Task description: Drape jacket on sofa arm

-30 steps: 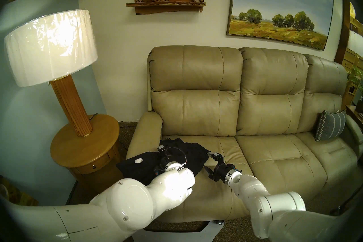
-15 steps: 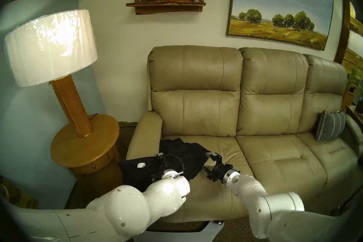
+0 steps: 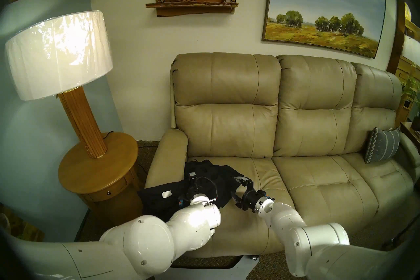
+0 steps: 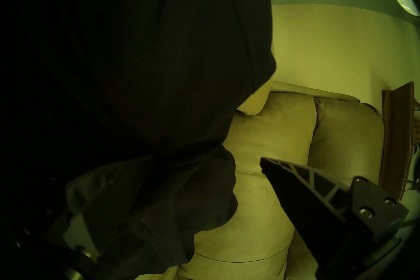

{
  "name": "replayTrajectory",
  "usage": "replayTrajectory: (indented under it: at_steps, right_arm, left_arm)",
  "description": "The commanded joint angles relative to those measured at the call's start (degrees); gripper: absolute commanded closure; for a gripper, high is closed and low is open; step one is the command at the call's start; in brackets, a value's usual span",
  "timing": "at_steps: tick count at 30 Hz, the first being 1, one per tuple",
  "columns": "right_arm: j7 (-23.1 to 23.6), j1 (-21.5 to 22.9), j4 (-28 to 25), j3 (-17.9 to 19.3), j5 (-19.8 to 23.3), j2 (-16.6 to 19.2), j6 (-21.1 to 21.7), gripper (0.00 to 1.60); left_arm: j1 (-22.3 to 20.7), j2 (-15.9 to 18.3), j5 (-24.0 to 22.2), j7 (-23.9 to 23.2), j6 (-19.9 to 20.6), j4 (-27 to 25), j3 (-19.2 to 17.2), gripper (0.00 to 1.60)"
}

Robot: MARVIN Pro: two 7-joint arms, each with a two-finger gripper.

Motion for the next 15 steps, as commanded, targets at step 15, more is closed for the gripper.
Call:
replayTrajectory:
  at_steps: [15]
  right_arm:
    - [-1.2, 1.7, 0.2, 0.3, -0.3, 0.1, -1.9, 0.00]
  left_arm:
    - [3.7, 4.1, 4.5, 9.7, 16.7, -0.2, 4.1, 0.49]
